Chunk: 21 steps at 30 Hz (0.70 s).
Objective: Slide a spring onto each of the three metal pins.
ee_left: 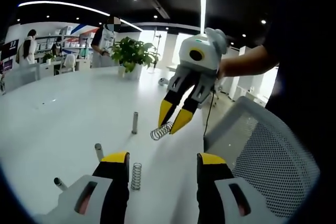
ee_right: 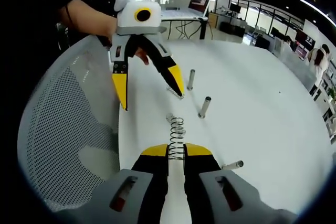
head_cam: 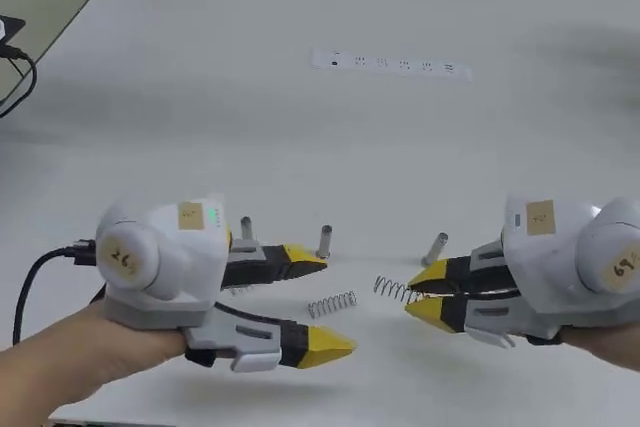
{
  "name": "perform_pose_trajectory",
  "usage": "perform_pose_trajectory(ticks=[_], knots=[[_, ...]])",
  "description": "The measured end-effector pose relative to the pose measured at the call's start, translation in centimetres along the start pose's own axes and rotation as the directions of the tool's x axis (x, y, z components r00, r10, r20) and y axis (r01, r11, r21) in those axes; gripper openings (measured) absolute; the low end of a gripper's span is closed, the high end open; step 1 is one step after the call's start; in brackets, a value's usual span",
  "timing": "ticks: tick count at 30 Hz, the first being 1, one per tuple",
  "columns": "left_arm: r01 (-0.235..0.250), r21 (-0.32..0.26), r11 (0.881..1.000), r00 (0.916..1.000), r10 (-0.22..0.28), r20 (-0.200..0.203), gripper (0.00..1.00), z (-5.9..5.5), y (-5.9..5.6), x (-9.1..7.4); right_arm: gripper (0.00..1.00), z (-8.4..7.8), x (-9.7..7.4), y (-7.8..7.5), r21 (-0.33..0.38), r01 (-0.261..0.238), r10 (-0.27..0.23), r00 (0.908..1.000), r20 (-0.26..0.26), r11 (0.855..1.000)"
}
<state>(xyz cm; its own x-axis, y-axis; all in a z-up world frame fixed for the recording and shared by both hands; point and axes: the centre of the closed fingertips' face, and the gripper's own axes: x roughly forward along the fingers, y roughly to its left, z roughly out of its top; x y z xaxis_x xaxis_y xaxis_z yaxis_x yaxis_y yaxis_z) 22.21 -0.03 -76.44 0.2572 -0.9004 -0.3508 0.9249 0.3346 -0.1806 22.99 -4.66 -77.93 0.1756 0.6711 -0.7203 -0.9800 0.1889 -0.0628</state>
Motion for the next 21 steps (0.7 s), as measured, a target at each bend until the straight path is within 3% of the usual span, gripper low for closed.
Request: perform_pose_trajectory(ticks=[6,13,21], knots=[[0.034,0.055,0.998,0.9994,-0.034,-0.010,0.42,1.1,0.2,0.8,0.07,1.0,0.0,0.4,-0.067,-0.020,0.021,0.9997,0.015,0.998],[0.060,0.092,0.994,0.9982,-0.060,-0.008,0.35,2.1,0.3,1.4,0.07,1.6,0.0,0.5,-0.091,-0.028,0.032,0.9987,0.039,0.995],[0.086,0.097,0.992,0.9963,-0.086,-0.008,0.21,1.9,0.3,2.0,0.07,2.2,-0.2,0.9,-0.153,-0.038,0.047,0.9971,0.059,0.987]])
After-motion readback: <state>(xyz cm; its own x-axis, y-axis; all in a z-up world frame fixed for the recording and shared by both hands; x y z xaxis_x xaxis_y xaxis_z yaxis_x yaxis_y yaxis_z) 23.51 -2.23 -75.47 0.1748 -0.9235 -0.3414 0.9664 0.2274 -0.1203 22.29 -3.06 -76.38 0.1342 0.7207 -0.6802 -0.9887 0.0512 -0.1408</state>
